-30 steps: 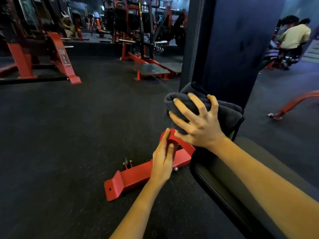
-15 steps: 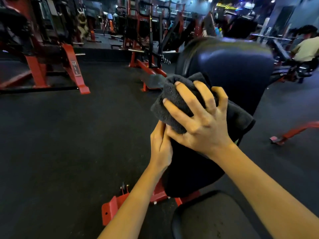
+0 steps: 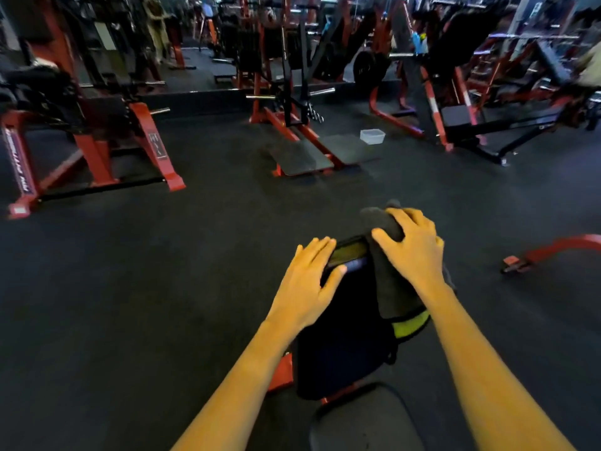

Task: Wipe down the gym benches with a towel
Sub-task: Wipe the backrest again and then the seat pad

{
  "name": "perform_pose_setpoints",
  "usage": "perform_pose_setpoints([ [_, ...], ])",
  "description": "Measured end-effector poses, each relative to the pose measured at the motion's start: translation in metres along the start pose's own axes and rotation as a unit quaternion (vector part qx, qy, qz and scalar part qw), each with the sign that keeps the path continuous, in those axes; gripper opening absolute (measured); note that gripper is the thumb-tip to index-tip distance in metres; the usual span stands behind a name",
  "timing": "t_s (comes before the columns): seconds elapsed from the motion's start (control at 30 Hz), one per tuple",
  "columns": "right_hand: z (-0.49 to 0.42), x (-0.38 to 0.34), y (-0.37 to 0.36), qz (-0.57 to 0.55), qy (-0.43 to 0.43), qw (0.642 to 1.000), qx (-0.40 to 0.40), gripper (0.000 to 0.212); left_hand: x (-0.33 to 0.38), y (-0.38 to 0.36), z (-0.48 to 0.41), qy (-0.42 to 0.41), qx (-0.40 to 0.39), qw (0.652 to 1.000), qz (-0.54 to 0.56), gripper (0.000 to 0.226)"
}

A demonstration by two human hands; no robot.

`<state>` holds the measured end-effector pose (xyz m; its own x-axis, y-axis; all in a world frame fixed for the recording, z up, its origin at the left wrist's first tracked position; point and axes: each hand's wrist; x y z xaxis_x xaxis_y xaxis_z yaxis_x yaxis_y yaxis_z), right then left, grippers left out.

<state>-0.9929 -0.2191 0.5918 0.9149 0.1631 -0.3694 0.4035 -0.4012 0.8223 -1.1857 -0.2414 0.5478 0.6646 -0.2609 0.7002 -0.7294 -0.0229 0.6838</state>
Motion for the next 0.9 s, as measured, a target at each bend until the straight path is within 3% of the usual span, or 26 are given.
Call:
perform_pose_setpoints([
  [0.07,-0.002,-0.003,0.003,-0.003,-0.014,1.0,-0.02,0.047,0.01,0.005,0.001,0.021,-0.004,1.0,-0.021,0.054],
  [0.17,0.002,-0.027,-0.002,0.02,0.085,0.993,-0.077,0.06,0.022,0.011,0.0,0.034,-0.016,0.998,-0.046,0.05],
  [0.23,0.004,-0.031,-0.005,0.022,0.109,0.991,-0.073,0.065,0.029,0.014,-0.003,0.037,-0.026,0.997,-0.065,0.05],
  [0.37,-0.004,-0.005,-0.002,-0.013,0.002,1.0,0.0,0.056,0.037,0.013,-0.011,-0.002,-0.062,0.988,-0.139,0.053],
  [0.53,-0.018,0.02,0.009,-0.079,-0.125,0.989,-0.017,0.043,0.046,0.01,-0.025,-0.035,-0.099,0.977,-0.184,0.053],
  [0.63,-0.01,0.01,0.002,-0.041,-0.115,0.992,-0.029,0.045,0.048,0.004,-0.031,-0.055,-0.109,0.971,-0.204,0.054],
  [0.73,-0.007,-0.001,-0.007,-0.05,-0.134,0.989,0.041,0.043,0.052,-0.007,-0.041,-0.093,-0.109,0.957,-0.251,0.059],
  [0.83,-0.023,0.02,-0.004,-0.147,-0.239,0.957,0.077,0.031,0.067,-0.016,-0.059,-0.128,-0.157,0.938,-0.281,0.057],
  [0.9,-0.033,0.049,0.0,-0.291,-0.322,0.898,0.078,0.01,0.077,-0.027,-0.073,-0.146,-0.193,0.922,-0.303,0.059],
])
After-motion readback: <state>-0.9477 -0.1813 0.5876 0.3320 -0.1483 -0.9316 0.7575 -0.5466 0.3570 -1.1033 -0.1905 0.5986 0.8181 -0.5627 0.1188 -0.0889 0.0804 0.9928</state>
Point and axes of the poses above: each hand's wrist, its own z-axis away from the middle knuckle, its own y-axis out of the back of the hand, x = y × z, and after that the axes turned 14 degrees about y, right-handed
